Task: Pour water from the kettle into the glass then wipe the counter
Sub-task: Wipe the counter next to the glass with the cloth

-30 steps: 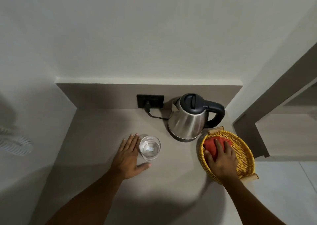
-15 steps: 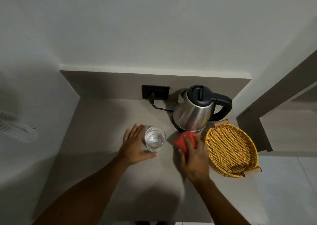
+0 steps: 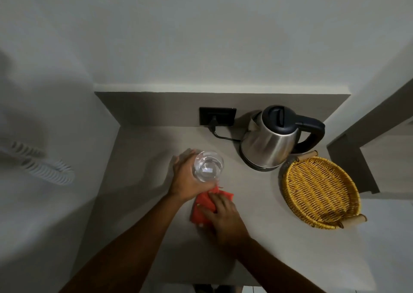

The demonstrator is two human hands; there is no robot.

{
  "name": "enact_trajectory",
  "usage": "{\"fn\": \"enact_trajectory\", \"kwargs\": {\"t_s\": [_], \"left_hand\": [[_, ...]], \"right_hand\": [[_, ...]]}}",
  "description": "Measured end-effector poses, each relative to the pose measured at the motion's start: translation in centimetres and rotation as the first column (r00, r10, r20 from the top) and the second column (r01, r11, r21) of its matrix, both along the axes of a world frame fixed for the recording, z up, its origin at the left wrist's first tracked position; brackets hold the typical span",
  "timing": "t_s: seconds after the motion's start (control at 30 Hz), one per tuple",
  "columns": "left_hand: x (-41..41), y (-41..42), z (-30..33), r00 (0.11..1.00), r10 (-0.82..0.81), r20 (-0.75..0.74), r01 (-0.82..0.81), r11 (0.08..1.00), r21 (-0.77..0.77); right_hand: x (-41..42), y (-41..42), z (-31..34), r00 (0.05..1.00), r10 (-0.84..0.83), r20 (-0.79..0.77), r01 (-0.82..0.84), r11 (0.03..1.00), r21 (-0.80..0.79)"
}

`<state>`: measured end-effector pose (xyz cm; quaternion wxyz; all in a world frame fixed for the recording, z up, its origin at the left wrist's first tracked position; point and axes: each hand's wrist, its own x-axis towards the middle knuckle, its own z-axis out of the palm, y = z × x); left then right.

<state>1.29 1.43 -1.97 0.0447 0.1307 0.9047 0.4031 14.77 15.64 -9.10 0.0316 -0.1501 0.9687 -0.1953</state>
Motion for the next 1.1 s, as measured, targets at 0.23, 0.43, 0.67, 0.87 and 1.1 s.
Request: {"fn": "enact_trajectory", "kwargs": {"t_s": [0.23,0.43,0.67,0.87,1.1], "left_hand": [[-0.9,-3.2,3.2,0.999,0.036,-0.008,-0.036,0.999,0.009],[-0.3,-4.1,3.1,0.997,0.072,-0.027,-0.071,0.996,0.046],[0.2,-3.5,2.0,0.999,0.048,-0.016,-0.046,0.995,0.091],[0.9,-2.6,1.2,0.997,0.065,-0.042,-0.062,0.996,0.063],[2.9,0.6,-0.3,0.999,0.047,0.005,-0.047,0.999,0.012]], "right_hand": [[-9.6,1.9,2.0,0.969,-0.246,0.001,0.245,0.967,0.071],[0.1,8.5,2.1,0.963,-0.266,0.036,0.263,0.961,0.080],[-0.6,0.1,1.3,0.997,0.074,-0.030,-0.074,0.997,-0.006],[-8.4,3.5,2.7,0.941,-0.338,0.003,0.336,0.938,0.090],[-4.5,8.2,1.8,0.913,-0.406,-0.036,0.407,0.901,0.151]]}}
